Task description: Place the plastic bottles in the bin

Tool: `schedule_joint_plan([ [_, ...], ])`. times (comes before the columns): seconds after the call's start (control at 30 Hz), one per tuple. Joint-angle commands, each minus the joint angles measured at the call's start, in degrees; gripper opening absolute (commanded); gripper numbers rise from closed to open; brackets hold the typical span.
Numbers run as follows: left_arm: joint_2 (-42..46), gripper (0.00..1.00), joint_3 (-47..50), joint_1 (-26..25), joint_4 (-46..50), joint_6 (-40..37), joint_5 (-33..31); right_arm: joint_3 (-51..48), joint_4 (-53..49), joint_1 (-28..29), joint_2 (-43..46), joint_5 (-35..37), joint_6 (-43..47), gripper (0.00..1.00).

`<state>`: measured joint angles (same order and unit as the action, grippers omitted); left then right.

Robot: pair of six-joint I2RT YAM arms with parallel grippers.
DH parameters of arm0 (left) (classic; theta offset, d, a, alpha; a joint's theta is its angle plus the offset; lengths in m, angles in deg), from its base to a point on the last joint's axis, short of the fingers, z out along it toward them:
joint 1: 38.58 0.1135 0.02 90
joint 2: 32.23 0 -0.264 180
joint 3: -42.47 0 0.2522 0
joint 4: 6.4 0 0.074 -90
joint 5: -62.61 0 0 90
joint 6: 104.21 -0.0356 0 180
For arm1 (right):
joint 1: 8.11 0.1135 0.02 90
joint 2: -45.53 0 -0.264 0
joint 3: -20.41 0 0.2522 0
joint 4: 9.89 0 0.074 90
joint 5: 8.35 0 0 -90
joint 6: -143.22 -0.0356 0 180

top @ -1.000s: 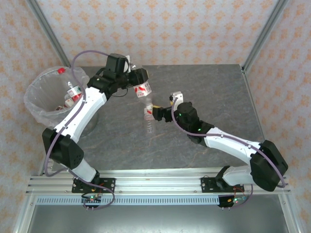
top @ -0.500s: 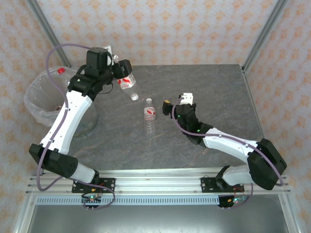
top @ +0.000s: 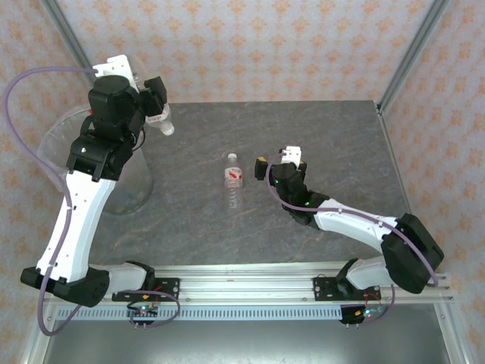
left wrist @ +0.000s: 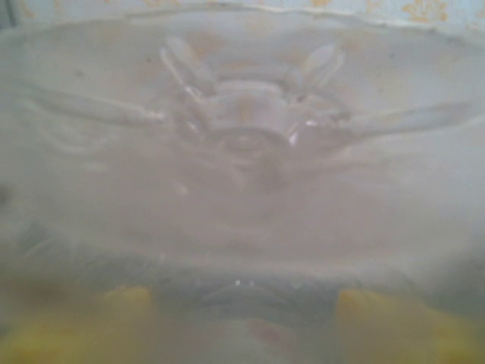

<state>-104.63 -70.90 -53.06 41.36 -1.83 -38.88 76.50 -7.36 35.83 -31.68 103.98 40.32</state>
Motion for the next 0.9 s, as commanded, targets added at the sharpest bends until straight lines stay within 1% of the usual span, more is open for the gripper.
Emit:
schedule_joint_plan([
  [0.0, 2.64, 0.63, -0.16, 0.59, -4.45, -4.97, -5.96, 0.13, 0.82, -0.09, -0.39, 0.61, -0.89, 0.99],
  [0.1, 4.88, 0.63, 1.24, 0.55, -6.42, -7.01, -9.84, 0.13, 0.84, -0.09, -0.37, -0.08, -1.20, 0.99],
  [0.27, 6.47, 0.62, 2.38, 0.58, -7.89, -11.53, -22.77, 0.19, 1.18, -0.09, -0.57, -0.38, -1.30, 0.99],
  [0.37, 6.57, 0.62, 4.33, 0.99, -10.92, -15.45, -29.96, 0.47, 1.55, -0.09, -0.93, -1.00, -1.38, 0.99],
  [0.43, 6.28, 0.62, 5.58, 2.23, -12.32, -16.80, -32.77, 0.88, 1.53, -0.09, -1.49, -1.30, -1.39, 0.99],
  [0.53, 5.53, 0.62, 7.15, 5.03, -12.04, -16.00, -34.45, 1.68, 1.55, -0.09, -2.29, -2.11, -1.50, 0.99],
  [0.7, 2.58, 0.62, 8.89, 8.68, -9.24, -14.48, -35.43, 2.32, 2.07, -0.09, -3.30, -2.84, -2.53, 0.99],
  [0.73, 1.83, 0.62, 8.79, 9.46, -8.01, -13.84, -35.10, 2.42, 2.16, -0.09, -3.54, -2.93, -2.65, 0.99],
  [0.8, 0.45, 0.62, 8.01, 11.59, -4.07, -11.30, -31.67, 2.59, 2.07, -0.09, -3.74, -3.02, -2.64, 0.99],
  [0.87, -0.85, 0.63, 7.69, 12.93, -1.67, -10.38, -28.86, 2.84, 2.00, -0.09, -4.10, -3.14, -2.42, 0.99],
])
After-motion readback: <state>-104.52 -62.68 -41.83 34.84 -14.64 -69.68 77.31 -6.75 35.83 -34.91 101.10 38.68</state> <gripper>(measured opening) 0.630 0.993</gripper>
